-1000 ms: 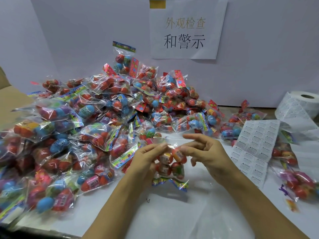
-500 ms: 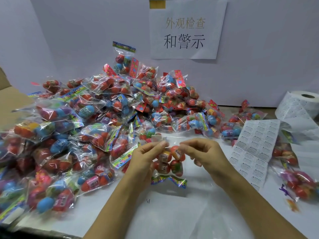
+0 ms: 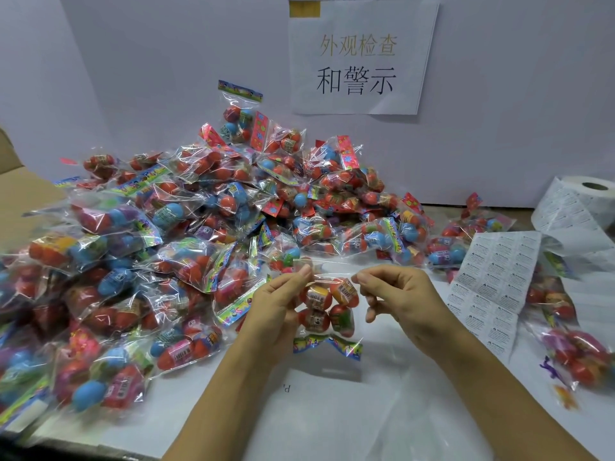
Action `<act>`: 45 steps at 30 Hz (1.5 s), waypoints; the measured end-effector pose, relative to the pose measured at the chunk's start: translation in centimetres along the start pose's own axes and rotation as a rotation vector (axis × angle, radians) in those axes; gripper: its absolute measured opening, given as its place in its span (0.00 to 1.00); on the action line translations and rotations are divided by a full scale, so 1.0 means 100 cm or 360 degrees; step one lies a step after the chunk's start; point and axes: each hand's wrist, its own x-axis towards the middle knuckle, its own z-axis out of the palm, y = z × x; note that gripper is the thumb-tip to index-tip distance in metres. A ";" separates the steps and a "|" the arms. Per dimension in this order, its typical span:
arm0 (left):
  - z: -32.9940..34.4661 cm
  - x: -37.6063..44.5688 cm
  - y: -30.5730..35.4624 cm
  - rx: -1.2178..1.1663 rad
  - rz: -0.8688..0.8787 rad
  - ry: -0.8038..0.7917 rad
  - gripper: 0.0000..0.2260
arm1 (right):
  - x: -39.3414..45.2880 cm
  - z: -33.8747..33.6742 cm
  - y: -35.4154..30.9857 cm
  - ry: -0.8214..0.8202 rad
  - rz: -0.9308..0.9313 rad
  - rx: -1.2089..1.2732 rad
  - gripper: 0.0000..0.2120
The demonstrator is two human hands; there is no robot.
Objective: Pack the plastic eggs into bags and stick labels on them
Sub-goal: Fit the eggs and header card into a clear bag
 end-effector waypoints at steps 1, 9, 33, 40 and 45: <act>0.000 0.000 0.000 -0.0016 -0.0002 -0.0017 0.07 | 0.000 0.000 0.000 0.0002 0.0006 0.0015 0.09; -0.002 0.002 0.001 -0.0186 -0.0066 -0.0045 0.11 | -0.002 0.000 -0.002 0.0059 0.0046 0.0004 0.12; -0.006 0.007 -0.005 -0.0120 0.0002 -0.0009 0.20 | 0.004 -0.005 0.005 0.0140 0.0319 -0.0208 0.29; -0.009 0.005 -0.006 -0.0127 0.0029 -0.0187 0.11 | 0.002 0.001 0.007 0.0006 0.0319 -0.0066 0.22; -0.005 0.005 -0.010 0.0105 0.0034 -0.0077 0.16 | 0.005 -0.004 0.006 0.0142 0.0252 0.0193 0.13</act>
